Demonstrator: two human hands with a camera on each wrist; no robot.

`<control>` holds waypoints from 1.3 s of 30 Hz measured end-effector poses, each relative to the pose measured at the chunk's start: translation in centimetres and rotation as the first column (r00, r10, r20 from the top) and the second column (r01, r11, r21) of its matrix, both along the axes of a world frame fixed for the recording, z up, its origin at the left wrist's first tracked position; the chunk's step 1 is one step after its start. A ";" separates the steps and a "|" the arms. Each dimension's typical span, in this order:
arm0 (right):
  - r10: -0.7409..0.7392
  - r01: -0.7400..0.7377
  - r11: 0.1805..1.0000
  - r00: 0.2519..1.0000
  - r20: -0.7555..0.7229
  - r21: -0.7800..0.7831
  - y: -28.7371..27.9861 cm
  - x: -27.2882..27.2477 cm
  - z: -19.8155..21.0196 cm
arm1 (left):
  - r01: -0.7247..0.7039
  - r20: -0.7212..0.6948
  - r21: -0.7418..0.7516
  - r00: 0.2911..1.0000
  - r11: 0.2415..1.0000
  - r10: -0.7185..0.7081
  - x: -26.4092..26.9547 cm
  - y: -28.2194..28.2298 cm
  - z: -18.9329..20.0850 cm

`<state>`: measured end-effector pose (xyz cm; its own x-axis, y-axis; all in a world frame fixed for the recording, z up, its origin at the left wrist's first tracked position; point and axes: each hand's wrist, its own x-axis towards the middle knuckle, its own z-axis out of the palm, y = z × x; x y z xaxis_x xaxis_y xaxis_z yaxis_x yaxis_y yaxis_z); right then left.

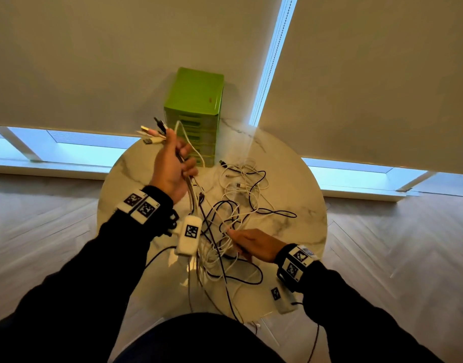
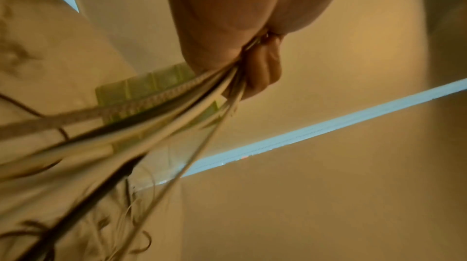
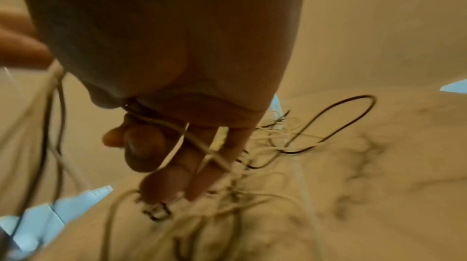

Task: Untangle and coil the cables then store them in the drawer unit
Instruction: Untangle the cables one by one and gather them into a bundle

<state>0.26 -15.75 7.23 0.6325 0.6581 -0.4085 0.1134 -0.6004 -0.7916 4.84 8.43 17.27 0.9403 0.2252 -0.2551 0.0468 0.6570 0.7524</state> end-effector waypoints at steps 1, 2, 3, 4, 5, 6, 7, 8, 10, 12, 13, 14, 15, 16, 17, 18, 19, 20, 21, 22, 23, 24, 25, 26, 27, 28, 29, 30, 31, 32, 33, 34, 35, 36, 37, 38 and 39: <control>-0.007 0.009 0.998 0.999 0.034 -0.062 -1.0 0.1 -0.6 | -0.021 0.010 0.013 1.000 1.000 0.021 0.2 0.7 0.5; -0.042 0.050 0.993 0.996 0.075 -0.107 -1.9 0.4 -1.1 | -0.034 0.029 0.031 0.999 0.999 0.034 0.4 1.3 0.9; -0.100 0.117 0.985 0.985 0.141 -0.124 -2.6 0.9 -1.3 | -0.041 0.051 0.058 0.998 0.997 0.038 0.4 1.8 1.2; -0.171 0.200 0.972 0.962 0.215 -0.122 -3.1 1.6 -1.3 | -0.037 0.069 0.088 0.997 0.995 0.031 0.3 2.1 1.4; -0.237 0.279 0.954 0.927 0.290 -0.112 -3.4 2.6 -1.1 | -0.023 0.076 0.132 0.997 0.991 0.013 0.2 2.1 1.3; -0.293 0.349 0.932 0.888 0.355 -0.102 -3.4 3.6 -0.5 | 0.004 0.070 0.192 0.997 0.981 -0.018 -0.1 1.8 1.1; -0.337 0.403 0.911 0.851 0.403 -0.089 -3.2 4.5 0.2 | 0.039 0.050 0.274 0.997 0.961 -0.055 -0.5 1.3 0.7; -0.384 0.452 0.890 0.815 0.433 -0.061 -2.7 5.4 1.1 | 0.085 0.020 0.361 0.995 0.929 -0.099 -1.0 0.7 0.3; -0.447 0.496 0.868 0.762 0.468 0.022 -1.1 6.5 3.2 | 0.191 -0.074 0.522 0.981 0.831 -0.180 -2.0 -0.8 -1.0; -0.466 0.468 0.875 0.746 0.476 0.124 0.8 6.6 5.3 | 0.281 -0.164 0.632 0.959 0.722 -0.229 -2.7 -2.3 -2.4; -0.461 0.433 0.884 0.748 0.477 0.174 1.8 6.5 5.9 | 0.309 -0.197 0.662 0.951 0.683 -0.239 -3.0 -2.9 -2.9; -0.441 0.390 0.897 0.750 0.493 0.209 2.7 6.2 6.6 | 0.329 -0.225 0.670 0.944 0.665 -0.241 -3.1 -3.5 -3.2; -0.418 0.348 0.909 0.754 0.507 0.231 3.5 5.8 7.0 | 0.347 -0.250 0.664 0.938 0.663 -0.241 -3.1 -3.9 -3.4; -0.388 0.301 0.921 0.762 0.518 0.246 4.2 5.4 7.3 | 0.360 -0.267 0.640 0.932 0.679 -0.243 -3.1 -4.3 -3.4; -0.355 0.254 0.932 0.782 0.513 0.258 4.7 5.0 7.6 | 0.364 -0.269 0.598 0.931 0.714 -0.248 -3.0 -4.5 -3.5; -0.321 0.211 0.941 0.802 0.503 0.264 5.1 4.6 7.7 | 0.356 -0.257 0.533 0.932 0.767 -0.255 -2.9 -4.7 -3.4; -0.293 0.180 0.947 0.822 0.487 0.267 5.3 4.3 7.7 | 0.338 -0.239 0.461 0.938 0.821 -0.252 -2.8 -4.6 -3.3; -0.267 0.156 0.952 0.843 0.467 0.264 5.3 4.0 7.6 | 0.312 -0.224 0.391 0.945 0.866 -0.239 -2.6 -4.6 -3.1; -0.239 0.137 0.957 0.870 0.432 0.254 5.2 3.8 7.4 | 0.282 -0.210 0.337 0.953 0.898 -0.221 -2.4 -4.3 -2.9; -0.206 0.117 0.963 0.900 0.385 0.242 5.0 3.5 7.2 | 0.251 -0.191 0.299 0.961 0.921 -0.200 -2.1 -4.1 -2.7; -0.170 0.101 0.970 0.930 0.325 0.220 4.8 3.4 6.5 | 0.220 -0.166 0.272 0.970 0.937 -0.180 -1.8 -3.9 -2.6; -0.128 0.078 0.979 0.953 0.275 0.186 4.5 3.2 5.9 | 0.192 -0.141 0.252 0.977 0.949 -0.160 -1.6 -3.7 -2.4; -0.091 0.057 0.988 0.964 0.249 0.142 4.1 3.2 5.0 | 0.165 -0.120 0.241 0.983 0.956 -0.139 -1.4 -3.5 -2.3; -0.061 0.037 0.994 0.970 0.236 0.104 3.8 3.2 4.0 | 0.139 -0.104 0.238 0.988 0.961 -0.117 -1.2 -3.3 -1.9; -0.042 0.025 0.996 0.975 0.220 0.082 3.4 3.1 3.0 | 0.110 -0.095 0.244 0.992 0.964 -0.089 -1.0 -3.0 -1.6; -0.038 0.025 0.998 0.980 0.193 0.066 2.9 3.2 1.9 | 0.079 -0.088 0.250 0.994 0.965 -0.058 -0.7 -2.7 -1.2; -0.044 0.037 0.998 0.987 0.152 0.049 2.4 3.2 1.0 | 0.044 -0.078 0.253 0.997 0.966 -0.025 -0.5 -2.3 -0.6; -0.061 0.058 0.998 0.993 0.102 0.032 2.0 3.3 0.2 | 0.006 -0.062 0.247 0.998 0.969 0.009 -0.2 -1.8 0.0; -0.091 0.089 0.995 0.995 0.048 0.038 1.5 3.4 -0.4 | -0.027 -0.041 0.239 0.998 0.971 0.038 0.0 -1.3 0.6; -0.123 0.122 0.991 0.992 0.008 0.061 1.2 3.4 -0.7 | -0.049 -0.022 0.234 0.998 0.971 0.055 0.2 -0.7 1.1; -0.147 0.146 0.986 0.989 0.005 0.081 0.9 3.5 -0.7 | -0.060 -0.008 0.241 0.998 0.969 0.063 0.3 -0.4 1.6; -0.158 0.154 0.985 0.986 0.048 0.079 0.8 3.8 -0.5 | -0.072 0.001 0.260 0.997 0.963 0.074 0.4 -0.1 1.8; -0.161 0.155 0.986 0.980 0.115 0.067 0.8 4.1 -0.1 | -0.083 0.007 0.288 0.996 0.954 0.084 0.3 0.2 1.8; -0.177 0.168 0.984 0.967 0.183 0.061 0.9 4.4 0.6 | -0.089 0.015 0.312 0.996 0.946 0.089 0.2 0.3 1.6; -0.219 0.204 0.975 0.946 0.239 0.084 0.9 4.9 1.4 | -0.091 0.032 0.330 0.996 0.940 0.085 0.0 0.4 1.3; -0.285 0.260 0.957 0.923 0.257 0.130 1.0 5.3 2.3 | -0.090 0.055 0.348 0.996 0.933 0.075 -0.1 0.3 0.9; -0.368 0.327 0.922 0.906 0.208 0.207 1.2 5.8 3.3 | -0.082 0.072 0.378 0.996 0.922 0.059 -0.3 0.2 0.3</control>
